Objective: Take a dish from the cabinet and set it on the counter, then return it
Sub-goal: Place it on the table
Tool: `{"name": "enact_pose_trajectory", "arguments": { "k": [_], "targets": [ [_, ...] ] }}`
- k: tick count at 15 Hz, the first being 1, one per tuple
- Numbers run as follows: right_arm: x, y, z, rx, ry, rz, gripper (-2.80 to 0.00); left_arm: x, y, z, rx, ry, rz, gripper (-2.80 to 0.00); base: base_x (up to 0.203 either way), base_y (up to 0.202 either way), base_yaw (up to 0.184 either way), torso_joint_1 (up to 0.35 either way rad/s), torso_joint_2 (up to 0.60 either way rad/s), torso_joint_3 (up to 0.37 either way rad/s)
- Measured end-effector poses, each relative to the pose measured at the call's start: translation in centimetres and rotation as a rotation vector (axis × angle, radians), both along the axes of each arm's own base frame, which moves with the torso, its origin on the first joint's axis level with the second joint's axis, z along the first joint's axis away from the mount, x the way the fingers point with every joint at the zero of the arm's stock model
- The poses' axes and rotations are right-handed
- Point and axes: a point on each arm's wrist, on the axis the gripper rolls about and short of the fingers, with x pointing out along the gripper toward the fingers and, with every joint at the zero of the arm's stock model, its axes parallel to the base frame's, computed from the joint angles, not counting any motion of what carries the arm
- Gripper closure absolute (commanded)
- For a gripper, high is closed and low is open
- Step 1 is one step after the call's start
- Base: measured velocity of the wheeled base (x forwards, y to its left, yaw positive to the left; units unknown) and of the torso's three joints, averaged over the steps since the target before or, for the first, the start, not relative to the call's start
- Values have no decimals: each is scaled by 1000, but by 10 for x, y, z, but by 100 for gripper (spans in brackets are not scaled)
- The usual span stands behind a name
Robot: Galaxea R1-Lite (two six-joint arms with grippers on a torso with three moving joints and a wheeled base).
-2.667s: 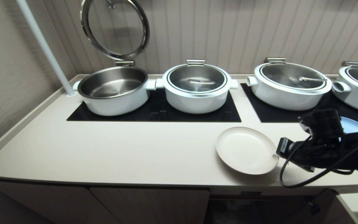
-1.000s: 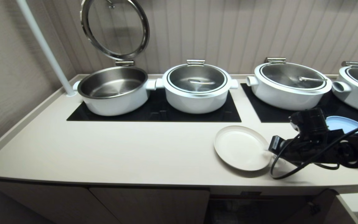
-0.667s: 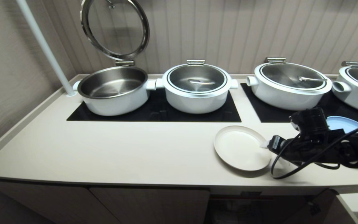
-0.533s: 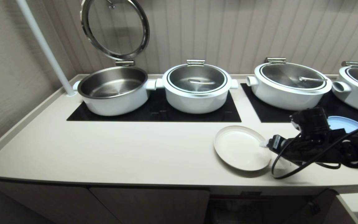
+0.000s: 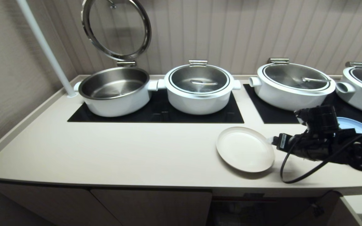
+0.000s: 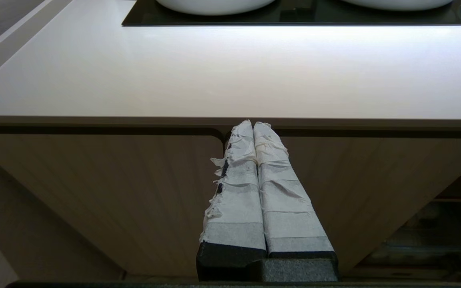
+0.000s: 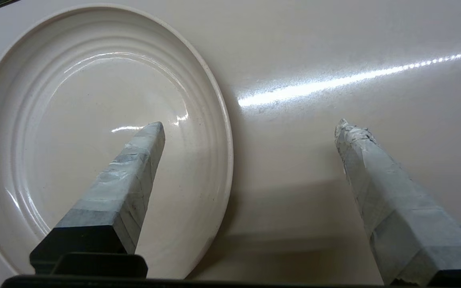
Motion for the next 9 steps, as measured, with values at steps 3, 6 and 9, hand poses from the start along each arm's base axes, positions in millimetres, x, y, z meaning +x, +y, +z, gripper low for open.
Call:
{"name": "enact_pose_trajectory", "arguments": {
  "k": [3, 6, 9],
  "targets": [
    [-5, -1, 1, -81, -85, 40, -280, 0, 0, 0, 0, 0, 0, 0, 0, 0, 0, 0, 0, 0],
    [-14, -2, 1, -122, -158, 72, 0, 0, 0, 0, 0, 0, 0, 0, 0, 0, 0, 0, 0, 0],
    [-25, -3, 0, -139, -175, 84, 0, 0, 0, 0, 0, 0, 0, 0, 0, 0, 0, 0, 0, 0]
  ]
}}
